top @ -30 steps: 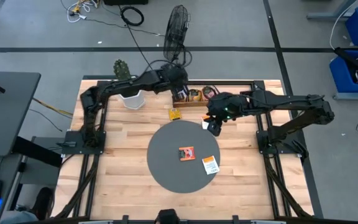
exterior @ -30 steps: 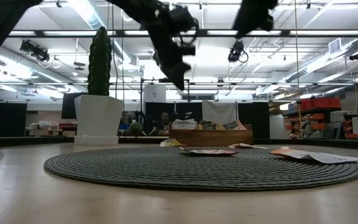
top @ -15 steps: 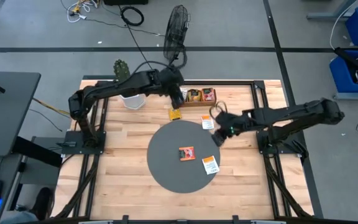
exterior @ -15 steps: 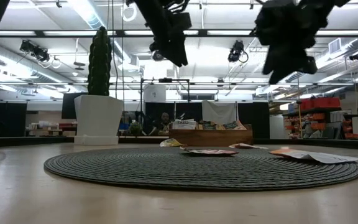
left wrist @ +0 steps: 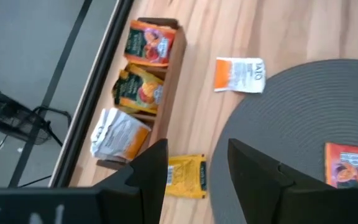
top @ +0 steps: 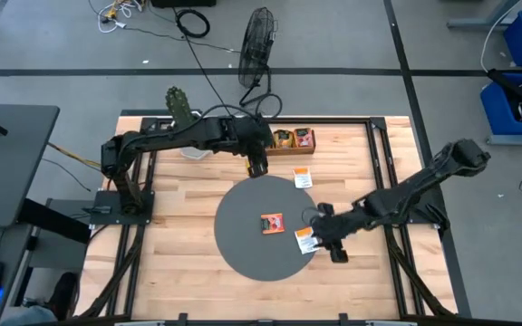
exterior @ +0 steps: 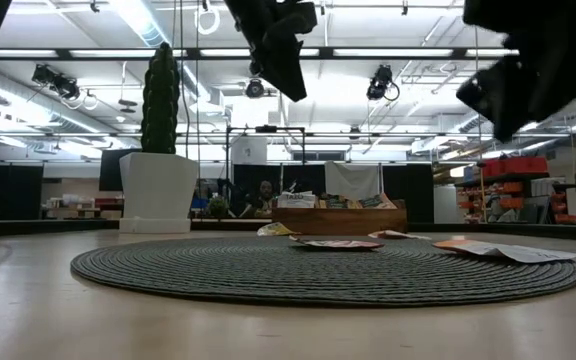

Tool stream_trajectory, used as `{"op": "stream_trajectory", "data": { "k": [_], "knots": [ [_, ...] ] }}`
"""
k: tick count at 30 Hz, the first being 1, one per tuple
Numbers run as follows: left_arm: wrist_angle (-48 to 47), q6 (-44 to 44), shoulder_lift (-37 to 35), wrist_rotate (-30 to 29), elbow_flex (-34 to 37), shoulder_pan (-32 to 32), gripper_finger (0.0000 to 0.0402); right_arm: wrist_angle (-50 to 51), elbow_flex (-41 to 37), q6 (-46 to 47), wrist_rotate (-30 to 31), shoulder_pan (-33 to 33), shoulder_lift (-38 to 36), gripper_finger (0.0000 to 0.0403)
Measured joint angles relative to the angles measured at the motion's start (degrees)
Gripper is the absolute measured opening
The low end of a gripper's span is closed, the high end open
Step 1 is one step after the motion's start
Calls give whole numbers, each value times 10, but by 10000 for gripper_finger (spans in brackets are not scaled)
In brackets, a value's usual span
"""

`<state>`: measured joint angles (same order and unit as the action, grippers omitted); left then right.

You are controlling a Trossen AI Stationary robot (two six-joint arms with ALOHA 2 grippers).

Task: Pick & Place Tea
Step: Put the white tea bag into the left section of the wooden organizer

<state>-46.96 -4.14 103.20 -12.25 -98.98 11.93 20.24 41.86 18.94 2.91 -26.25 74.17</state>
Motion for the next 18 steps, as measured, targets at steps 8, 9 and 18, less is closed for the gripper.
{"op": "stream_trajectory", "data": {
  "k": [8,9,18],
  "knots": [
    [-23,-16,0,-1,0,5,172,16,4,-46,13,-41,116,155],
    [-26,-17,0,-1,0,5,172,13,5,-56,16,-43,129,155],
    [-31,-14,1,-1,0,5,172,12,7,-105,69,-49,179,150]
  ]
}}
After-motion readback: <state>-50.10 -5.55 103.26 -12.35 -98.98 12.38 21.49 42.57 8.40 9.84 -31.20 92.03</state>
